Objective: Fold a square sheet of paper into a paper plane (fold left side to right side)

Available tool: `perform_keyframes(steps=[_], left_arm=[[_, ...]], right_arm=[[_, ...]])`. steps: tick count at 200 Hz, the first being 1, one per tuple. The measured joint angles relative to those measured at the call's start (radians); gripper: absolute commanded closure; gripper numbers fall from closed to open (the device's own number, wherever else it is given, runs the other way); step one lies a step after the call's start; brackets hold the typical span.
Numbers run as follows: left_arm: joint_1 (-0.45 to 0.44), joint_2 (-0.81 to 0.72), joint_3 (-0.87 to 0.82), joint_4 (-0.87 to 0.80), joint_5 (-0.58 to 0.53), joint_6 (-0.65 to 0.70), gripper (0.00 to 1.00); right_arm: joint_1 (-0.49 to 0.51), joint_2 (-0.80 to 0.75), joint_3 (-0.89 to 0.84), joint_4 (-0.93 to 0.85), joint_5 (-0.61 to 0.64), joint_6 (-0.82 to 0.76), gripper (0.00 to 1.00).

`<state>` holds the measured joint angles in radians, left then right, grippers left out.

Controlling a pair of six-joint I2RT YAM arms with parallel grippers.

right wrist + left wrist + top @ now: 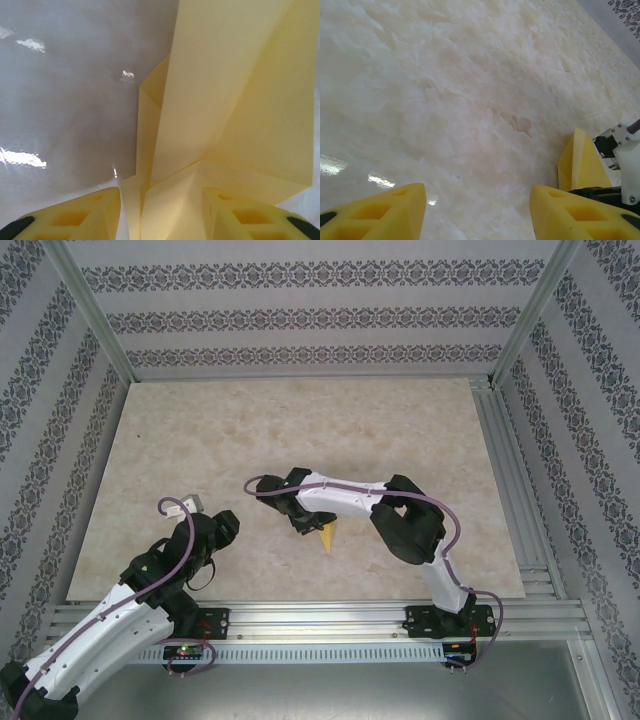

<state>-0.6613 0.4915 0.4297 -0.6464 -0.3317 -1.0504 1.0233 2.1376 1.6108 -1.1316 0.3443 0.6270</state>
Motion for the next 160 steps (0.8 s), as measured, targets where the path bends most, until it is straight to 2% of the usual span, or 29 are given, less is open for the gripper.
perform_keyframes(steps=[65,91,115,143,160], left_arm=[[0.000,0.000,0.000,0.000,0.000,0.000,0.40],[0.000,0.000,0.000,0.000,0.000,0.000,0.40],[0.000,0.000,0.000,0.000,0.000,0.000,0.39],[0.000,0.002,0.000,0.001,0.000,0.001,0.39],[0.000,0.014,0.000,0.001,0.000,0.002,0.38]], right_arm=[[0.004,0.004,0.000,-0.021,0.035,-0.002,0.69],[0.003,-0.021,-0.024,-0.021,0.048,-0.005,0.80],[-0.002,-0.047,-0.053,-0.018,0.048,-0.001,0.84],[-0.016,-0.075,-0.094,0.003,0.045,-0.005,1.00],[-0.034,-0.116,-0.148,0.045,0.023,-0.002,1.00]])
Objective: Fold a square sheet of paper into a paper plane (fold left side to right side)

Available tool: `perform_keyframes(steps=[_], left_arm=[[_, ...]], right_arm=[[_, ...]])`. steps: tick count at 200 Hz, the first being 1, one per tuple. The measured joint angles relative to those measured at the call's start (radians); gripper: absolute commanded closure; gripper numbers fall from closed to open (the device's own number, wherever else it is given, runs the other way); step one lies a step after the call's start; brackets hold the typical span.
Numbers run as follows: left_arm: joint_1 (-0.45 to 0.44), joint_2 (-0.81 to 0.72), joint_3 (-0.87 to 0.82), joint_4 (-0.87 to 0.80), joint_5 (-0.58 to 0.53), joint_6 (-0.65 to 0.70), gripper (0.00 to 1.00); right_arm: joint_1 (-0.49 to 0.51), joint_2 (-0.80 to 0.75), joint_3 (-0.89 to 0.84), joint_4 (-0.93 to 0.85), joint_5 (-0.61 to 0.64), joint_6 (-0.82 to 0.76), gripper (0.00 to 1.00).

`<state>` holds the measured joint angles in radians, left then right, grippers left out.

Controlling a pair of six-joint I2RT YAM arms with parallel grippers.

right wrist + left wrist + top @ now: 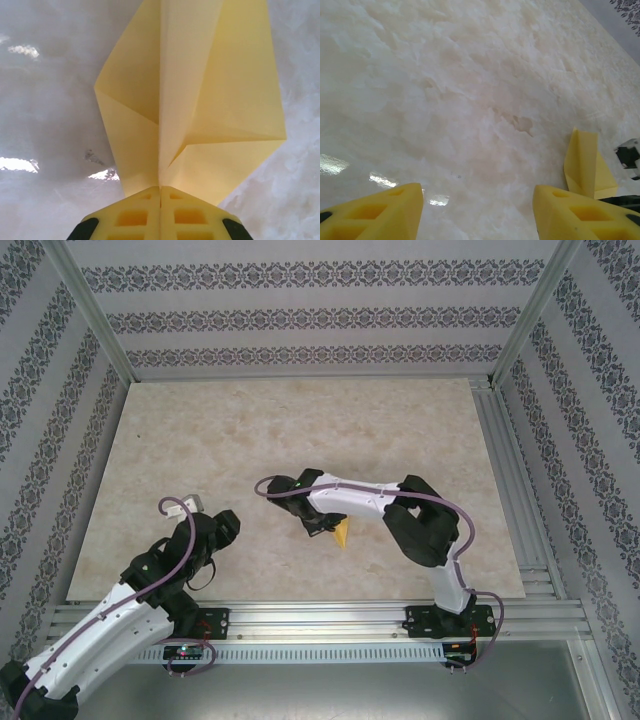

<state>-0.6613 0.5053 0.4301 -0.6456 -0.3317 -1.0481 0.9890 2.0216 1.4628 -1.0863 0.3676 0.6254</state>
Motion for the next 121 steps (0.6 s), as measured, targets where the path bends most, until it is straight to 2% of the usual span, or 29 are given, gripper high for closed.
perform_keyframes(steps=[29,66,96,121], left_arm=[[0.000,0.035,0.007,0.000,0.000,0.018,0.38],[0.000,0.083,0.037,0.010,0.000,0.041,0.37],[0.000,0.114,0.044,0.024,0.001,0.050,0.37],[0.000,0.127,0.048,0.028,0.004,0.053,0.37]], right_arm=[[-0.057,-0.148,-0.137,0.094,-0.066,0.001,1.00],[-0.175,-0.359,-0.307,0.241,-0.172,-0.004,1.00],[-0.217,-0.362,-0.360,0.297,-0.203,-0.023,1.00],[-0.220,-0.337,-0.375,0.315,-0.221,-0.031,0.94]])
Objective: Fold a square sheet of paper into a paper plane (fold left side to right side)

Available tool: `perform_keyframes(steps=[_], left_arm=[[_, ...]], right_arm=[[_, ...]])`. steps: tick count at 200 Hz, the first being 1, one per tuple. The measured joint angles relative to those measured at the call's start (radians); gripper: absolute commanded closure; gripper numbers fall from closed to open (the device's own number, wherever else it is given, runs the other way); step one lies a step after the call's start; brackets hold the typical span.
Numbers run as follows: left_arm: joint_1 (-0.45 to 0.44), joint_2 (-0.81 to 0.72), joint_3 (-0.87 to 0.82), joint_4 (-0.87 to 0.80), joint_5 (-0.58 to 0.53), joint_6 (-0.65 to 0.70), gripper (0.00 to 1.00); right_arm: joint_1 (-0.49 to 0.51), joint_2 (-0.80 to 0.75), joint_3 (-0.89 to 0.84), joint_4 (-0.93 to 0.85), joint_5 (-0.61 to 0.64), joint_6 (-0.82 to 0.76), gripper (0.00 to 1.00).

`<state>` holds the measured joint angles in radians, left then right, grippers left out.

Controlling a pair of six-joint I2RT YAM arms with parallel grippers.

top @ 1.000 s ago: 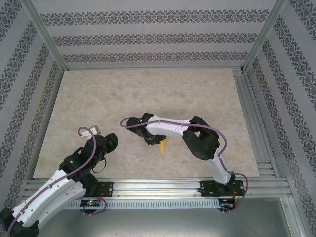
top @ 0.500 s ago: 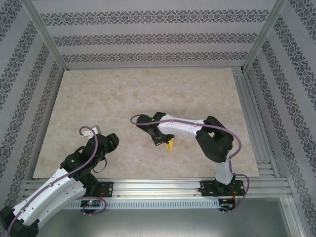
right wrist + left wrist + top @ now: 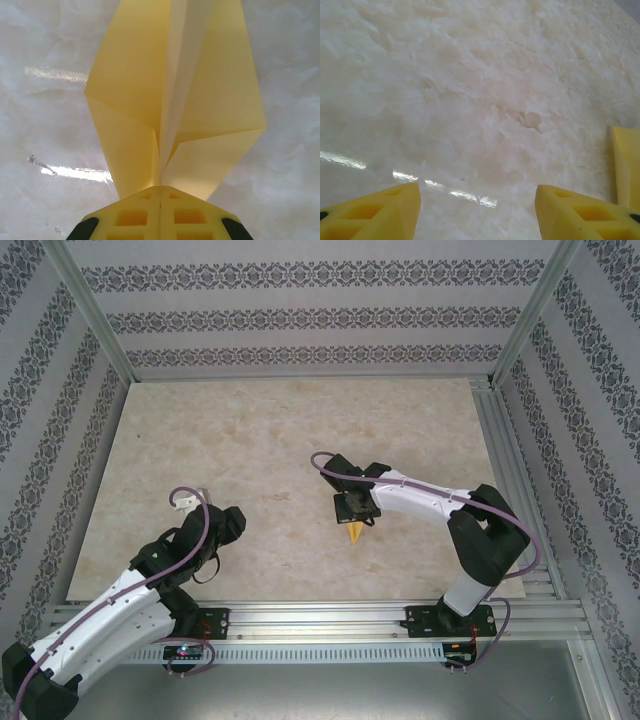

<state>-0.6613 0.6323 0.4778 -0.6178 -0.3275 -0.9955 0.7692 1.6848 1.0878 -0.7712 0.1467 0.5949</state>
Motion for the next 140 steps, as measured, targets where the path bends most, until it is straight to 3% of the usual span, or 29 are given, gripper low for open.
perform_keyframes(steps=[44,79,94,140], left_arm=[[0.000,0.004,0.001,0.003,0.000,0.000,0.36],[0.000,0.004,0.001,0.003,0.003,0.000,0.36],[0.000,0.004,0.001,0.003,0.003,0.000,0.36],[0.000,0.004,0.001,0.003,0.003,0.000,0.35]], right_arm=[[-0.006,0.052,0.000,0.014,-0.018,-0.011,0.85],[-0.010,0.073,0.003,0.013,-0.019,-0.011,0.84],[-0.015,0.078,0.003,0.011,-0.017,-0.010,0.78],[-0.039,0.078,0.003,-0.014,-0.002,-0.010,0.77]])
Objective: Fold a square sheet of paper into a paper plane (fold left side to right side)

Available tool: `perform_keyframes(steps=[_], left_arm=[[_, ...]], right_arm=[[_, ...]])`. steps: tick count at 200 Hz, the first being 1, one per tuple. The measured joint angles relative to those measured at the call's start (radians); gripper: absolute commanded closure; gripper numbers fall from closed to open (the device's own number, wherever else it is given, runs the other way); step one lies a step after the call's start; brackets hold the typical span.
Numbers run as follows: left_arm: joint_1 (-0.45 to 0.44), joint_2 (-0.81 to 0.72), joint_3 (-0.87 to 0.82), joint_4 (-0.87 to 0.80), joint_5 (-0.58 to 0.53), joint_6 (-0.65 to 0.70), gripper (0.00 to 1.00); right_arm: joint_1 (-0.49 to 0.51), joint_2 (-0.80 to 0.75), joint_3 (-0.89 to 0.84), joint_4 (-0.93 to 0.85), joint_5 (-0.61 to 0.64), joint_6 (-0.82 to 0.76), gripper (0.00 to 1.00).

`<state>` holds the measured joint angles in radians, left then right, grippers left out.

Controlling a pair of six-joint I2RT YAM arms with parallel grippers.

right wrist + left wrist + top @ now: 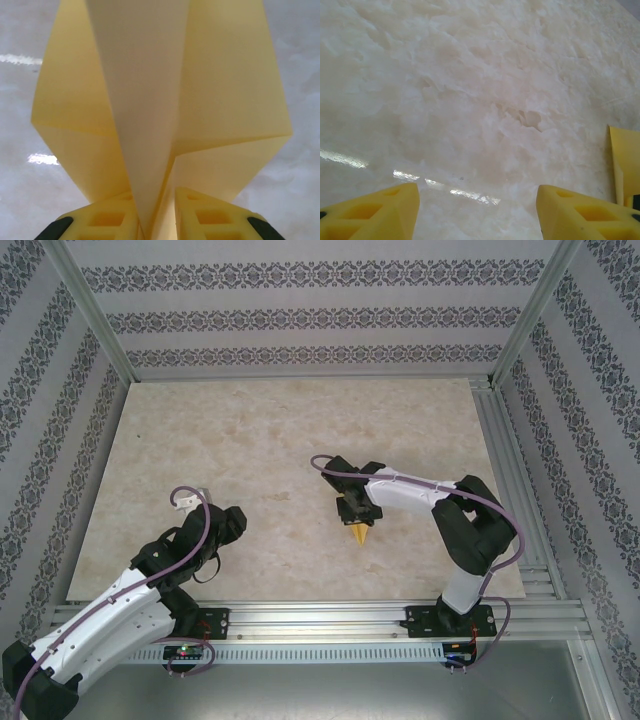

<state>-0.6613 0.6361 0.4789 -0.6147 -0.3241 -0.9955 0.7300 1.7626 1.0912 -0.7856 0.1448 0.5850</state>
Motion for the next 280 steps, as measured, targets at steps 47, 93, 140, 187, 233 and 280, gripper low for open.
perform_keyframes(steps=[47,93,140,187,233,280], left_arm=[[0.000,0.000,0.000,0.000,0.000,0.000,0.35],[0.000,0.000,0.000,0.000,0.000,0.002,0.33],[0.000,0.001,0.037,-0.002,-0.001,0.052,0.10],[0.000,0.001,0.111,-0.003,-0.007,0.102,0.00],[0.000,0.002,0.146,-0.010,-0.021,0.139,0.00],[0.000,0.014,0.168,-0.039,-0.026,0.174,0.00]], right_arm=[[-0.019,-0.004,-0.015,0.008,0.002,0.000,0.79],[-0.033,-0.004,-0.052,0.048,-0.013,0.000,0.83],[-0.072,-0.006,-0.064,0.073,-0.044,-0.010,0.90],[-0.127,-0.009,-0.023,0.051,-0.046,-0.061,0.95],[-0.227,0.009,0.159,0.010,-0.056,-0.154,0.95],[-0.327,0.231,0.475,-0.022,-0.069,-0.243,0.96]])
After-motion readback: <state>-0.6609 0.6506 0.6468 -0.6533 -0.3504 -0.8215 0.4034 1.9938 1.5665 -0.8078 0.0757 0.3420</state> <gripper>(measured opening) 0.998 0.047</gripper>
